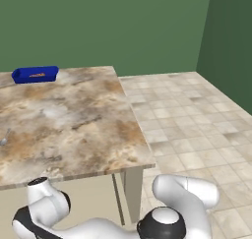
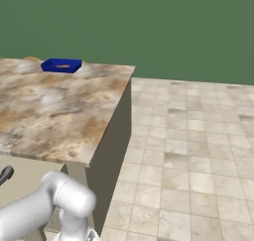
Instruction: Take the tongs from the drawer on the left and place them on the dining counter next to the tray containing the hot dog.
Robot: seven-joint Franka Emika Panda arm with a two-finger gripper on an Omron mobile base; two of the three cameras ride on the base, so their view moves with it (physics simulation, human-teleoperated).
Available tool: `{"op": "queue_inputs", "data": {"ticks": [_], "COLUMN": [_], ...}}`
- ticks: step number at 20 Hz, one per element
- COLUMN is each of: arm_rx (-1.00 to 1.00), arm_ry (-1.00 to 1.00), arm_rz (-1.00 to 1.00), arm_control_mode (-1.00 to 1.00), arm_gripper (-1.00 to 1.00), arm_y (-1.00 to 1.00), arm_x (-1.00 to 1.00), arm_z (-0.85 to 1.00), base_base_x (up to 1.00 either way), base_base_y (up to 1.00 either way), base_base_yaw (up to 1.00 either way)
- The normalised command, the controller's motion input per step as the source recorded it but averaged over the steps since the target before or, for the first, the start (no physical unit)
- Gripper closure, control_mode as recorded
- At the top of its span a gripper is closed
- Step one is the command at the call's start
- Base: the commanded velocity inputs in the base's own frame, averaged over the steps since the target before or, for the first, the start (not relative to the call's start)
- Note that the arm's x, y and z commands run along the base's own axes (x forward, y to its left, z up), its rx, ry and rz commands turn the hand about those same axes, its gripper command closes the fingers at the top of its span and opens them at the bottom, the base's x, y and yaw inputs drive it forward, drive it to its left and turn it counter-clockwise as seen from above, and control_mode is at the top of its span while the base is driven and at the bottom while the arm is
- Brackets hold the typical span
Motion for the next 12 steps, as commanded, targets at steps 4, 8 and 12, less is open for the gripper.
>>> {"op": "queue_inputs", "data": {"ticks": [4, 8, 12], "arm_rx": [0.0, 0.0, 0.0], "arm_ry": [0.02, 0.08, 0.08], "arm_rz": [0.0, 0.0, 0.0], "arm_control_mode": [-1.0, -1.0, -1.0], "arm_gripper": [-1.0, -1.0, -1.0], "arm_y": [0.03, 0.0, 0.0], "arm_x": [-0.82, -0.59, -0.09], "arm_z": [-0.11, -0.02, 0.03], "base_base_x": [0.0, 0.0, 0.0], "base_base_y": [0.0, 0.0, 0.0], "base_base_yaw": [0.0, 0.0, 0.0]}}
